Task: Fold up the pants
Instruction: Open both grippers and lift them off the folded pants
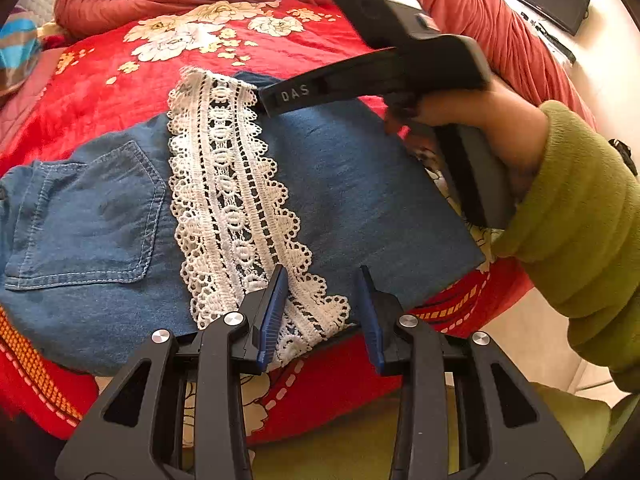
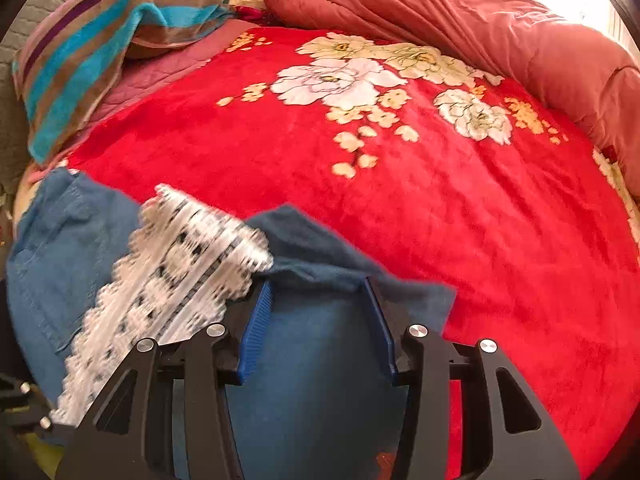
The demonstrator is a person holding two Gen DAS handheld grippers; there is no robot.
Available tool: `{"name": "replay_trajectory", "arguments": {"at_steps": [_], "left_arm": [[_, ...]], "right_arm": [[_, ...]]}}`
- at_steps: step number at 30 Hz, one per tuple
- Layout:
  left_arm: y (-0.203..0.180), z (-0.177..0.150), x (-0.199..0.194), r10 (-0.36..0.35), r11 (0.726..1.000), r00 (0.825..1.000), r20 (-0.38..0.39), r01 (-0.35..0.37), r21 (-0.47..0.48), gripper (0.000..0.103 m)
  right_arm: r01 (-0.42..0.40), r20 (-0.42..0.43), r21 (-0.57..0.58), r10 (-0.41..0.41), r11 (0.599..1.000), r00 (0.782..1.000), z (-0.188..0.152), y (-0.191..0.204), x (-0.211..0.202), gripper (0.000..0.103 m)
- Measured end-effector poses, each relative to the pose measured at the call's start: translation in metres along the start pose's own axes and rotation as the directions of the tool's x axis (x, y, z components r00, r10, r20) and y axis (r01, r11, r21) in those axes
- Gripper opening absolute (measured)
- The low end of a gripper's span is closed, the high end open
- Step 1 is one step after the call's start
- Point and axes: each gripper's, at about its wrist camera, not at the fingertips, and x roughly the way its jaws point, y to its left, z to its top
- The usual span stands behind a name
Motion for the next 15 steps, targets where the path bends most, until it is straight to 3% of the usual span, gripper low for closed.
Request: {"name": "replay_trajectory", "arguments": {"at_steps": [5,10,13,15], "left_arm": [[0.001,-0.001,0.000,-0.011,1.000,1.000,0.003,0.011,-0.009,0.027],[0.001,0.001,-0.017,-0.007,1.000,0.999,0.041,0.007,-0.013,0.028],[0.004,0.002,-0.026,0.000,1.000,0.998,0.063,0.002,-0.029,0.031],[0.005,0.003,-0.031,0.007,0.999,0.997,0.075,-0.005,-0.036,0.032]], "right_arm": [[-0.012,0.015,0.034,0.012,0.999,1.000,0.004,-0.006,-0.005,0.043],[-0.055,0.114,0.090,0.045,0.994,0.992,-0.004,-0.016,-0.049,0.047],[-0.054,0.160,0.098,0.038,0.994,0.986,-0.011,-0.018,-0.074,0.064],[-0.061,0.192,0.097,0.041,0.993,0.981,-0.018,-0.018,-0.091,0.064]]}}
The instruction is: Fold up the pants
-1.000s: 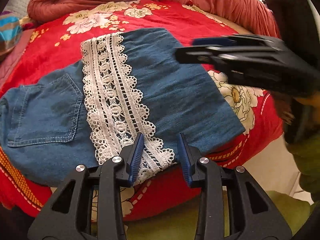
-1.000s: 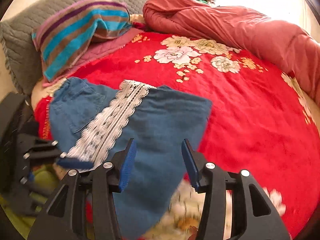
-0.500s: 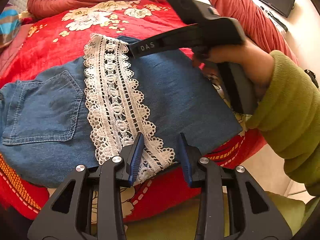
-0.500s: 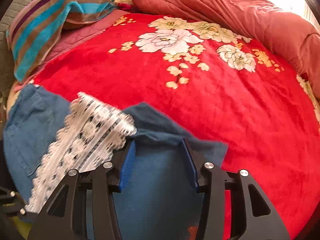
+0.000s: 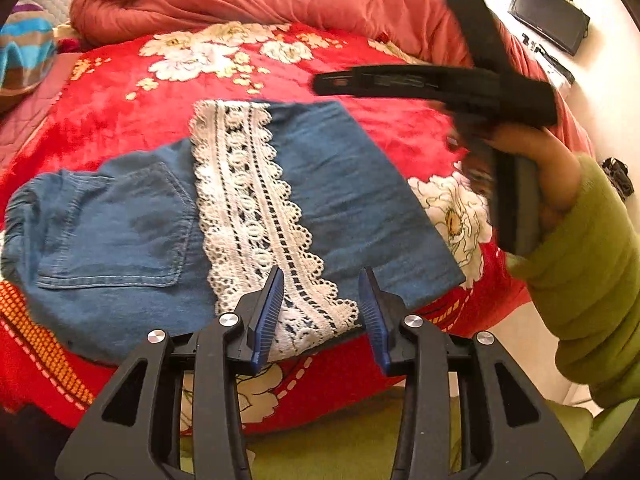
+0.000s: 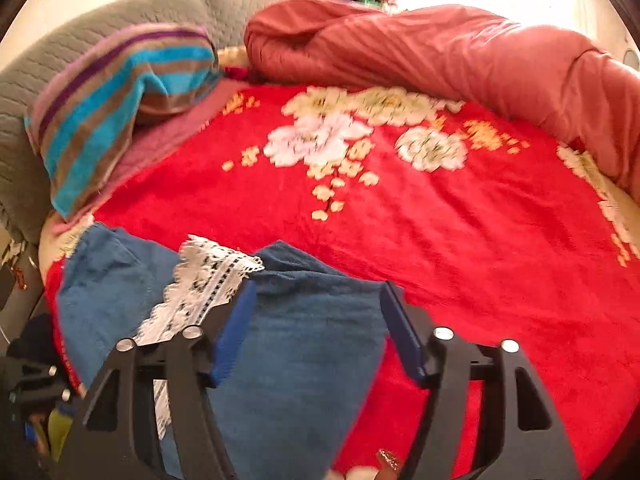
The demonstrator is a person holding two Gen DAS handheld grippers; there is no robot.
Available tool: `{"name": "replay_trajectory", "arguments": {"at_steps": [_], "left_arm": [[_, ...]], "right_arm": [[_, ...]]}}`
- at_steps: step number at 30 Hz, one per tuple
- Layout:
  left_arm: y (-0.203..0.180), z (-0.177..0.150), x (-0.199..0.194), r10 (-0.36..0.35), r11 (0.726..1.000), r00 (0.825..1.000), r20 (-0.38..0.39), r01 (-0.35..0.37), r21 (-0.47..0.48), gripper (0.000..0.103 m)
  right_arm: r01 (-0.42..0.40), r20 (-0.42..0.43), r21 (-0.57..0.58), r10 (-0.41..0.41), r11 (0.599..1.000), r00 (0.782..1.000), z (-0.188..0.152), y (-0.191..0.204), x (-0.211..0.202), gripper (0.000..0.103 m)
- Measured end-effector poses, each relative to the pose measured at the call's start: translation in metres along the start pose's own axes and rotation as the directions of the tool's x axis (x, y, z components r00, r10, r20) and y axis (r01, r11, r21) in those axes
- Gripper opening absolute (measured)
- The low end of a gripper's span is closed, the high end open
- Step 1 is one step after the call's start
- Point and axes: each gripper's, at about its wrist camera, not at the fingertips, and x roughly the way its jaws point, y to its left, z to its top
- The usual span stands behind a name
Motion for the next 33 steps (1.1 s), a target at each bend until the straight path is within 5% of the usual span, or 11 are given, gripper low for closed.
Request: {"name": "replay_trajectory", "arguments": {"at_steps": [8,11,17,33], "left_arm": [[0.006,-0.001,-0.019,0.038,0.999,0.999,0.037,-0.038,-0.021,0.051],[0.009,-0.003,-0.028,0.058,0.998,0.997,0.053,-0.056,-0.037,0.070],[0.019,-0.010,-0.044,0.100,0.993,0.992,0.077,-0.095,-0.065,0.086],[0.073,-0.023,-0.066,0.129,0.968,0.985,0.114,-0.100,-0.231,0.093]], "right_arm": [[-0.025,0.036,0.027,0.024,0.999,0.999,-0.020,0.002,-0.036,0.082],[-0.036,0.039,0.017,0.036,0.999,0.999,-0.021,0.010,-0.042,0.087],[-0.051,0.070,-0.044,0.054,0.998,0.996,-0.009,0.037,-0.053,0.094],[-0.137,0.041,-0.238,0.151,0.961,0.988,0.028,0.115,-0.037,0.097]]}}
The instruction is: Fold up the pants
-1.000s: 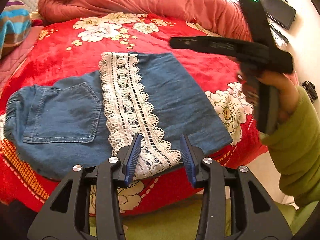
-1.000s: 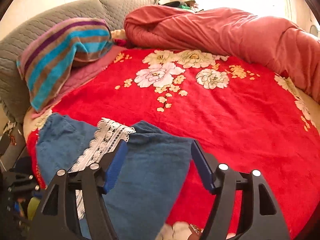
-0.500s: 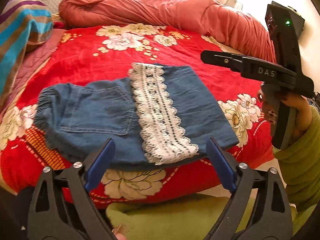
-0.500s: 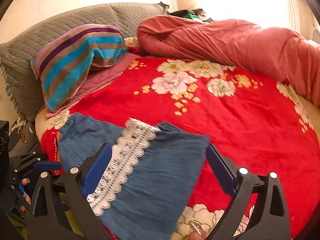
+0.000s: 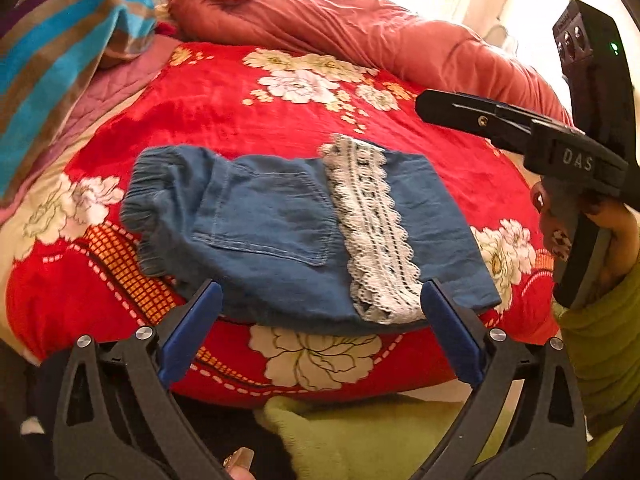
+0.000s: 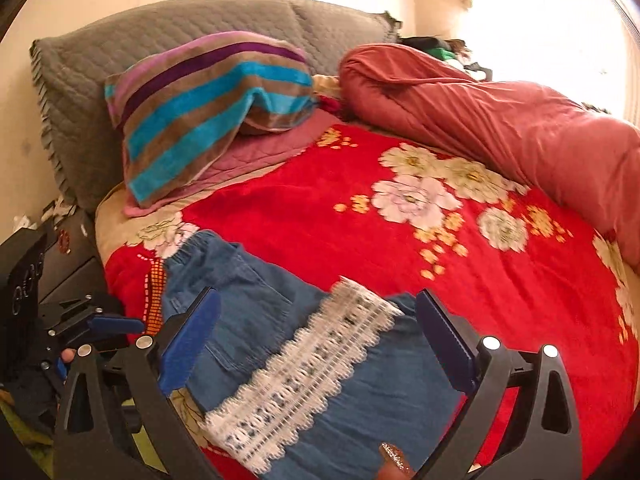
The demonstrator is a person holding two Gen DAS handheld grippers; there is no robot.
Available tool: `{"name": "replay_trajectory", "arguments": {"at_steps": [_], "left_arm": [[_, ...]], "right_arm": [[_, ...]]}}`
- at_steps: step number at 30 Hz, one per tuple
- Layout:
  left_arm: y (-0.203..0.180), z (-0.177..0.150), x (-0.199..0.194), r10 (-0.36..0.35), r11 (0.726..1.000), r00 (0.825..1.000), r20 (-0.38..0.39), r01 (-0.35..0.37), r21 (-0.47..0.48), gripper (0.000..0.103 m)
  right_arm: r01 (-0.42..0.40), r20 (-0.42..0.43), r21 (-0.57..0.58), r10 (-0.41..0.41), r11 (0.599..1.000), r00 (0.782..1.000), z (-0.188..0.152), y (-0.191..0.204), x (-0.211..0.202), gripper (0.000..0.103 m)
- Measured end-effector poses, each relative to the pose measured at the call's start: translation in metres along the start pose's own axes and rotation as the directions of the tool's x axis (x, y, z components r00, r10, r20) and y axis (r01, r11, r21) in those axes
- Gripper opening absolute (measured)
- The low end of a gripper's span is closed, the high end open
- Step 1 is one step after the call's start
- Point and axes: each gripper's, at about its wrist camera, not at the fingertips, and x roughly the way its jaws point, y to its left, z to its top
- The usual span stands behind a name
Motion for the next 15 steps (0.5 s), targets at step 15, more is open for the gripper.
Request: {"name": "replay_trajectory", "arguments": {"at_steps": [15], "left_arm": [[0.093,-0.004,0.006,-0.074,0.940,0.997,0.023,0.077,-0.333,0.093]], "right_arm": [[-0.142,-0.149,-0.145,0.121,0.979,0.981,0.040,0.056,0.082,0.097]]}}
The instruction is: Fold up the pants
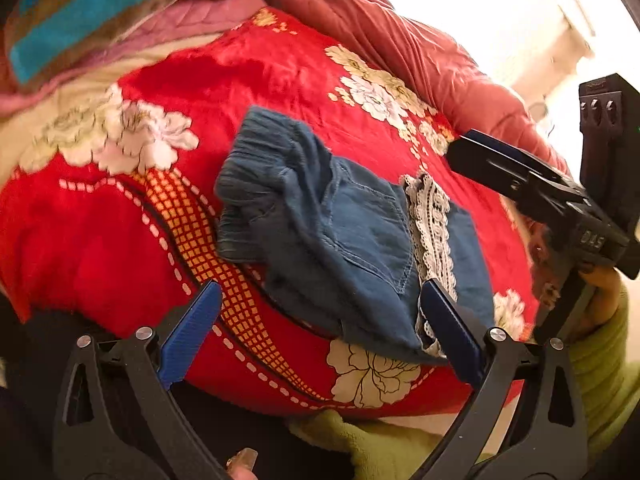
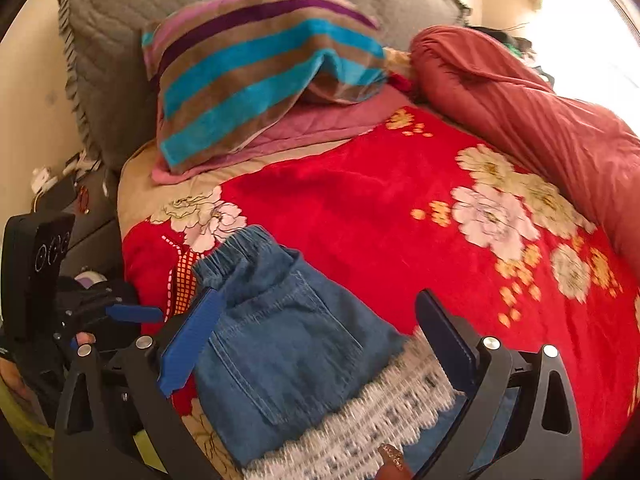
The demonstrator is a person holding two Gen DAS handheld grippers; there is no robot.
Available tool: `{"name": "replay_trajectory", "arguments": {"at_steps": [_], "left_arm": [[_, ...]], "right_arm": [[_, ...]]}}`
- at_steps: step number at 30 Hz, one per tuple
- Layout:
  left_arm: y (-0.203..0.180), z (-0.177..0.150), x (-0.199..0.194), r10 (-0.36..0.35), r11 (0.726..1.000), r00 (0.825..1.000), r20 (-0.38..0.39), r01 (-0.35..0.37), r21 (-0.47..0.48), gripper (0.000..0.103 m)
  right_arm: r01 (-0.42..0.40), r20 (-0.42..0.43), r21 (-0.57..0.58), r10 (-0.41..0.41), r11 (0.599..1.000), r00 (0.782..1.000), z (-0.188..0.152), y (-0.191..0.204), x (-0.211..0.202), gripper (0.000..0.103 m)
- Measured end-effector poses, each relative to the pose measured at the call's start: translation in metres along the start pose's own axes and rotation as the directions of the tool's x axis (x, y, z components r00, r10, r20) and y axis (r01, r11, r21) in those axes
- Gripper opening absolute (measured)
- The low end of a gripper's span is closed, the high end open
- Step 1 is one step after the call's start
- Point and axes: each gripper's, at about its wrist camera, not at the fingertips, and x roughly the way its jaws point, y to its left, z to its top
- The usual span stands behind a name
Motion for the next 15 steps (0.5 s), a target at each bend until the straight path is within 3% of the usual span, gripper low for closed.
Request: {"name": "replay_trajectory", "arguments": {"at_steps": [2,6,15], "left_arm": [[0.005,0.000,0.003,-0.011,1.000,1.000,-0.001,0.011,-0.023,0.092],[0.009,-0.002,0.010,-0.061,0.997,0.998,-0.006,0.061,-0.052,0.066],[0.027,-0.006,0.030,-0.138,0.980,0.989,-0.045,0.130,-0.148,0.055]], "right_arm": [[-0.034,-0.031,-0.008,0.034,0.999,0.999,0.009,0.001,0.017,0.097],[-0.108,-0.100,-0.025,0.105,0.994,0.989,0.020,0.006,0.048,0.097],[-0.248,-0.233,-0.019,0.237,0.969,0.943,0.037,0.018,0.109,0.096]]}}
